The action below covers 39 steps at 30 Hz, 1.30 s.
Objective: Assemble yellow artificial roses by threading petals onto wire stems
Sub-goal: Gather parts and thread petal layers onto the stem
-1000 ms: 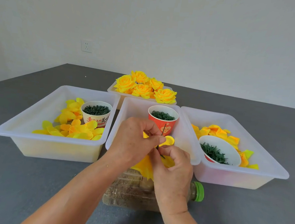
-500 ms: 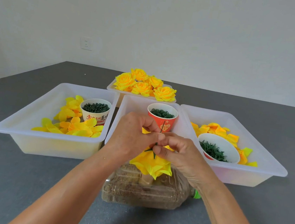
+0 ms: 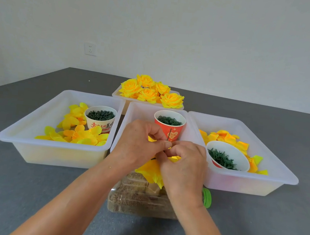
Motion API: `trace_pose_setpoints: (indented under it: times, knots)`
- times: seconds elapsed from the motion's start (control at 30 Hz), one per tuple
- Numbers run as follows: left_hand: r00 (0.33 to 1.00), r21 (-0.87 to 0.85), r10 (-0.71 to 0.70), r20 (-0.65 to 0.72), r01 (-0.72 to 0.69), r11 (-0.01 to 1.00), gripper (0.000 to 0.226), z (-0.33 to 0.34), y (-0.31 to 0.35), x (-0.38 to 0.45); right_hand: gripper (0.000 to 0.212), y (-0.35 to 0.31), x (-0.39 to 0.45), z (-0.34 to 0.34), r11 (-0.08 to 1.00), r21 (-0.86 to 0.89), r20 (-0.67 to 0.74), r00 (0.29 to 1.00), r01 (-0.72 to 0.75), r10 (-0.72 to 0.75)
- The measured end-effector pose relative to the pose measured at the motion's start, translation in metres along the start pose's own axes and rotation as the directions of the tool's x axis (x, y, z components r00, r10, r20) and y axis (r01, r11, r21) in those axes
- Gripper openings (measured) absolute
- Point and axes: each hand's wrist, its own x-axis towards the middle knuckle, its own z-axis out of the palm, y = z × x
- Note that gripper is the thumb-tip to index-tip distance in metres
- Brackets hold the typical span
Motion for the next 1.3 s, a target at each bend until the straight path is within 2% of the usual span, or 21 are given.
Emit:
trace_pose_setpoints:
  times: [0.2, 0.4, 0.57, 0.73, 0.87, 0.97, 1.07, 1.2, 1.3]
  knots:
    - [1.0, 0.008, 0.001, 0.001, -0.001, 1.0, 0.03, 0.001, -0.001, 0.002, 0.024, -0.002, -0.017, 0.013, 0.997, -0.039, -0.281, 0.957, 0.07, -0.078]
    - [1.0, -0.024, -0.017, 0.008, 0.017, 1.0, 0.027, 0.002, -0.001, 0.003, 0.019, 0.003, -0.023, 0.021, 0.993, -0.02, -0.337, 0.935, 0.115, -0.115]
    - [1.0, 0.008, -0.018, 0.002, 0.018, 1.0, 0.028, 0.001, -0.001, 0.003, 0.021, 0.011, -0.021, 0.024, 0.984, 0.01, -0.307, 0.937, 0.177, -0.166]
    - [0.999, 0.013, -0.04, -0.01, 0.04, 0.999, 0.025, 0.0, 0.0, 0.0, 0.021, 0.006, -0.022, 0.019, 0.977, -0.077, -0.241, 0.947, 0.198, -0.211]
    - [0.998, -0.023, -0.066, 0.011, 0.066, 0.998, 0.02, -0.002, 0.004, -0.001, 0.02, 0.002, -0.015, 0.005, 0.992, -0.054, -0.088, 0.989, 0.116, -0.121]
    - [0.995, -0.178, -0.091, 0.039, 0.096, 0.979, 0.015, -0.005, 0.003, -0.005, 0.016, 0.001, -0.005, -0.005, 0.997, -0.042, 0.082, 0.995, 0.064, -0.06]
    - [0.987, -0.239, -0.14, -0.072, 0.12, 0.964, 0.018, -0.009, -0.008, -0.013, 0.018, 0.001, 0.001, -0.01, 0.999, 0.038, 0.137, 0.99, 0.012, -0.018]
    - [0.937, -0.089, -0.215, -0.274, 0.198, 0.976, 0.024, -0.014, -0.03, -0.031, 0.022, 0.004, 0.002, -0.009, 0.989, 0.133, 0.142, 0.989, -0.062, 0.043]
    - [0.941, 0.091, -0.222, -0.255, 0.252, 0.963, 0.017, -0.01, -0.04, -0.049, 0.02, 0.004, 0.001, -0.009, 0.985, 0.159, 0.128, 0.991, -0.065, 0.044]
